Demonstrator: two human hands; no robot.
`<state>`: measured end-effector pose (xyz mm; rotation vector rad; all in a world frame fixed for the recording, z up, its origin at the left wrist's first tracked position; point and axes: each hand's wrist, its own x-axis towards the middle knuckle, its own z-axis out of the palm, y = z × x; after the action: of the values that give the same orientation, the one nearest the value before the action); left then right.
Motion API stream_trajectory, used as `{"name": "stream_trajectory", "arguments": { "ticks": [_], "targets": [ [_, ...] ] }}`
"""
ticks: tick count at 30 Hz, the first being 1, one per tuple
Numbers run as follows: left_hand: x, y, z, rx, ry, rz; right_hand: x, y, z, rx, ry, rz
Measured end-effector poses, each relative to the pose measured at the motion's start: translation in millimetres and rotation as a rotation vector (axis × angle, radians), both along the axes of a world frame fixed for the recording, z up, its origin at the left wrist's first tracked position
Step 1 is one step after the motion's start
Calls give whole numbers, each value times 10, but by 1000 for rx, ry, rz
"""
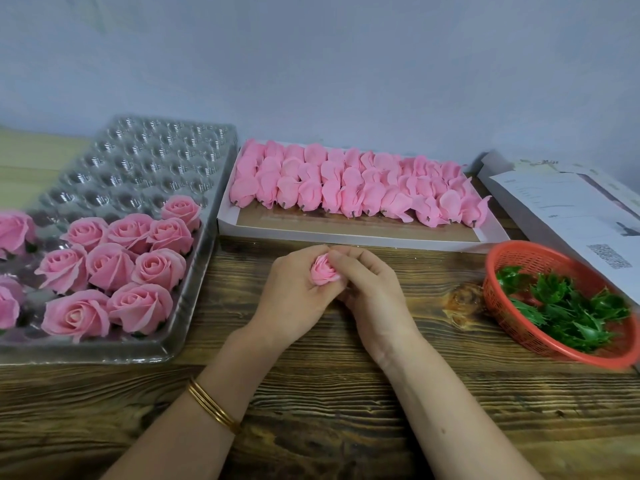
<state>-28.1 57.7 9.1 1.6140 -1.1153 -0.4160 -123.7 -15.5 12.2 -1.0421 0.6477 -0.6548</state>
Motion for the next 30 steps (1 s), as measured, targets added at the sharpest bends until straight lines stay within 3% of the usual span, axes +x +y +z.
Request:
{"name": "stream_trajectory", "arguments": {
  "ticks": [8, 20, 27, 30],
  "targets": [
    [5, -17, -3, 27, -45, 34, -6, 1, -15, 59, -39, 88],
    [1, -18, -18, 58, -37, 61, -4, 14, -29, -45, 38, 72],
    [-2, -37, 40, -35, 253, 135, 11, 8, -26, -21, -42, -36],
    [-5, -39, 90, -90, 405, 186, -1, 3, -28, -119, 63, -40]
  ]
}}
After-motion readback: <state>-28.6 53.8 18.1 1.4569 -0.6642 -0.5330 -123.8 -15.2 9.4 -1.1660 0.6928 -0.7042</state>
